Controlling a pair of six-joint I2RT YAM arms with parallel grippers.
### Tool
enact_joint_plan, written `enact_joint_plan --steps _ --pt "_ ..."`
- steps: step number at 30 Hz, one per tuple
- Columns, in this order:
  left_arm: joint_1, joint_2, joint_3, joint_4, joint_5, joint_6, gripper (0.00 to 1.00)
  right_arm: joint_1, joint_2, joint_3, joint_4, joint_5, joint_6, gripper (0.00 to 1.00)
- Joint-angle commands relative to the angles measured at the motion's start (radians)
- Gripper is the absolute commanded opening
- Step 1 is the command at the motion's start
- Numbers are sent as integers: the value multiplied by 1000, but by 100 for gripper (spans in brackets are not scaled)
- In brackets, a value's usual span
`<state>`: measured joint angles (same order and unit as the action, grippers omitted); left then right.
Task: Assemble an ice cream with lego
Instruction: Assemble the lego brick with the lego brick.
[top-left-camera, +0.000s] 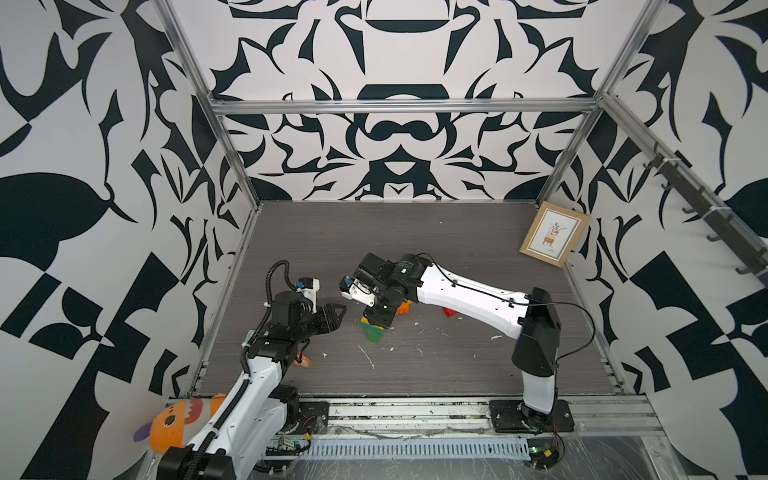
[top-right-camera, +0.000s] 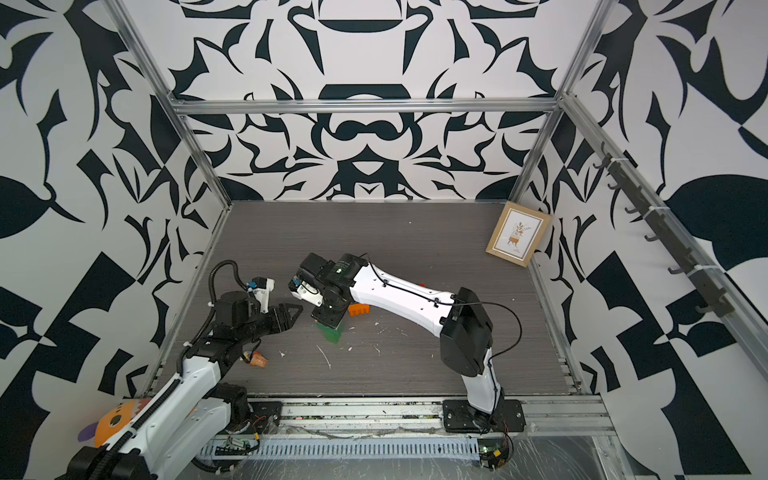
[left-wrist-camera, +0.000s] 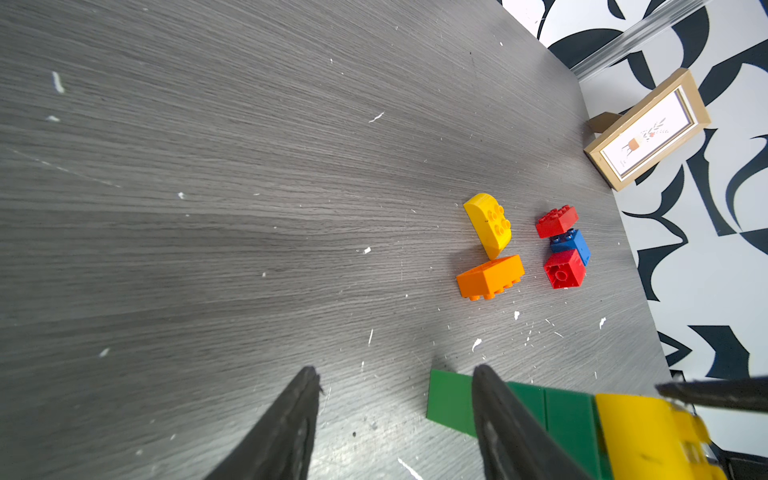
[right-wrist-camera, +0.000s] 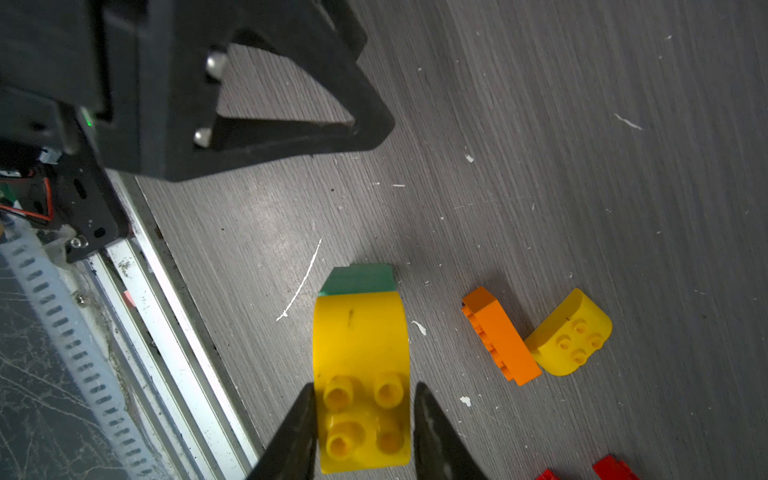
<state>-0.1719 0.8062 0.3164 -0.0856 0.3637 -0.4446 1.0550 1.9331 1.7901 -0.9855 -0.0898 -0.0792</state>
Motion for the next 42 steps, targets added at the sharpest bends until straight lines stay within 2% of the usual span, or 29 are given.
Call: enact_joint_plan --steps 1,6,12,23,30,42 --pt "4 -3 -13 16 7 3 63 -1 -20 12 -10 7 2 35" --pt "4 -3 -13 17 7 3 63 1 -19 11 -22 18 19 29" --pt "4 -7 -14 15 6 3 63 41 -13 2 -55 125 45 25" --pt "4 -13 -15 15 5 2 63 70 18 -36 -83 194 67 20" --pt "4 -13 -16 15 5 2 63 70 8 -113 -44 137 75 17" --pt "5 -13 -14 13 6 3 63 72 58 -126 -156 169 63 8"
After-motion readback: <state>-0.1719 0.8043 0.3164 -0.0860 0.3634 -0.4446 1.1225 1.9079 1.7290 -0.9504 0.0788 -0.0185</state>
